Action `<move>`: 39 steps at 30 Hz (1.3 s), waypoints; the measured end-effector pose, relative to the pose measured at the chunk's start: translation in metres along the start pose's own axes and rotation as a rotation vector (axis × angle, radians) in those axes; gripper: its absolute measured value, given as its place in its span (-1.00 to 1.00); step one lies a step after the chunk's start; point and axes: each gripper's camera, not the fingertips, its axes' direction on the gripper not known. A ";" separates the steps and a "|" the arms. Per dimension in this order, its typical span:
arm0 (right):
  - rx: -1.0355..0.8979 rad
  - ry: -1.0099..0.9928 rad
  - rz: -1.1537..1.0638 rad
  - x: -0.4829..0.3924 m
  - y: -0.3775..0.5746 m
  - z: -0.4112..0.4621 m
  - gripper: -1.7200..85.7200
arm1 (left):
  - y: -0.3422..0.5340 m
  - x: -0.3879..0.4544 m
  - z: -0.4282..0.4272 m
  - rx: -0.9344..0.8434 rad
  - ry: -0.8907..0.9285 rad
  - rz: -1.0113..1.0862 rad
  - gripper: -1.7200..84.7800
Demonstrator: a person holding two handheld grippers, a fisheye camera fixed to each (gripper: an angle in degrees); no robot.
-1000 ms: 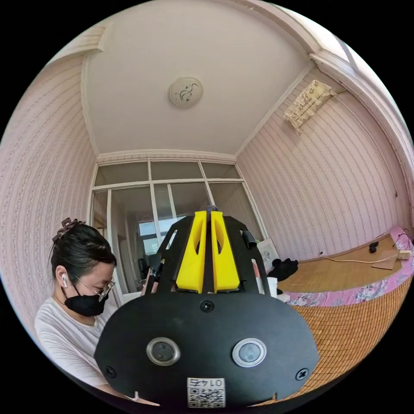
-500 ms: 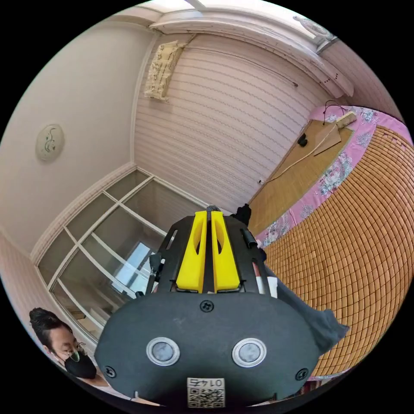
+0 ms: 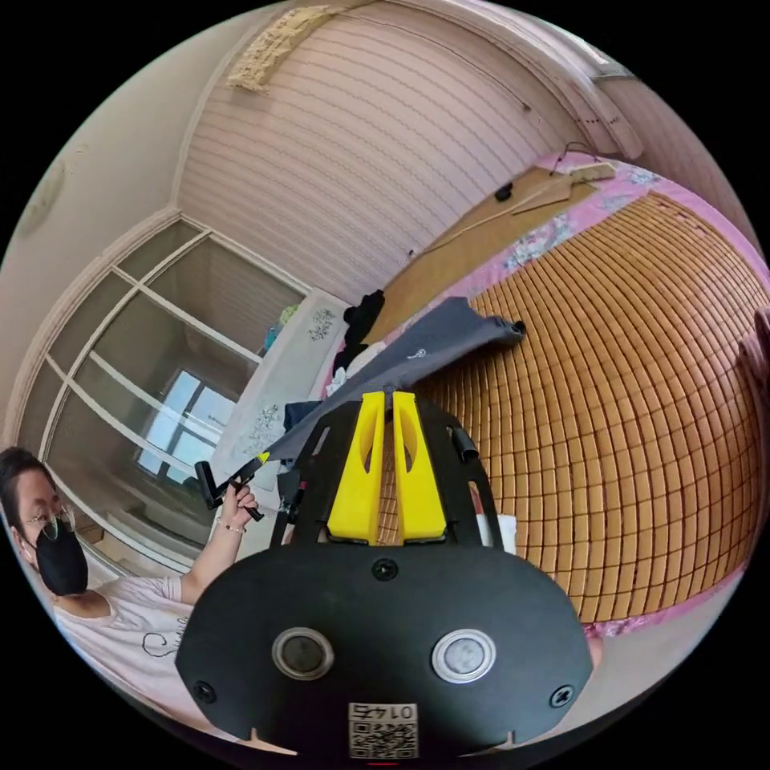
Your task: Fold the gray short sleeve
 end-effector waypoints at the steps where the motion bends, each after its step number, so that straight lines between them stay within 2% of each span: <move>1: -0.037 0.036 0.056 0.022 0.009 0.017 -0.94 | 0.010 0.000 0.025 -0.069 -0.024 0.001 -0.98; 4: -0.156 0.138 0.136 0.059 0.026 0.054 -0.94 | 0.028 -0.003 0.072 -0.228 0.011 -0.043 -0.98; 8: -0.334 0.253 0.130 0.076 0.039 0.089 -0.94 | 0.039 0.004 0.107 -0.389 -0.004 0.013 -0.98; 14: -0.508 0.353 0.021 0.070 0.044 0.115 -0.94 | 0.042 0.029 0.118 -0.535 -0.016 0.190 -0.98; 19: -0.616 0.446 -0.029 0.069 0.045 0.140 -0.92 | 0.045 0.037 0.132 -0.624 0.048 0.235 -0.97; 23: -0.682 0.551 -0.052 0.073 0.043 0.165 -0.86 | 0.036 0.024 0.135 -0.625 0.078 0.140 -0.94; 27: -0.716 0.667 -0.096 0.070 0.028 0.181 -0.78 | 0.024 0.018 0.123 -0.570 -0.001 0.174 -0.92; 29: -0.688 0.732 -0.232 0.048 0.008 0.203 -0.76 | 0.010 0.014 0.116 -0.501 -0.065 0.202 -0.92; 33: -0.667 0.592 -0.463 -0.007 -0.034 0.280 -0.74 | -0.022 0.003 0.131 -0.391 -0.101 0.184 -0.93; 35: -0.664 0.482 -0.608 -0.048 -0.058 0.353 -0.72 | -0.048 -0.002 0.152 -0.315 -0.108 0.162 -0.94; 39: -0.705 0.411 -0.769 -0.097 -0.082 0.471 -0.70 | -0.080 -0.011 0.187 -0.252 -0.147 0.106 -0.94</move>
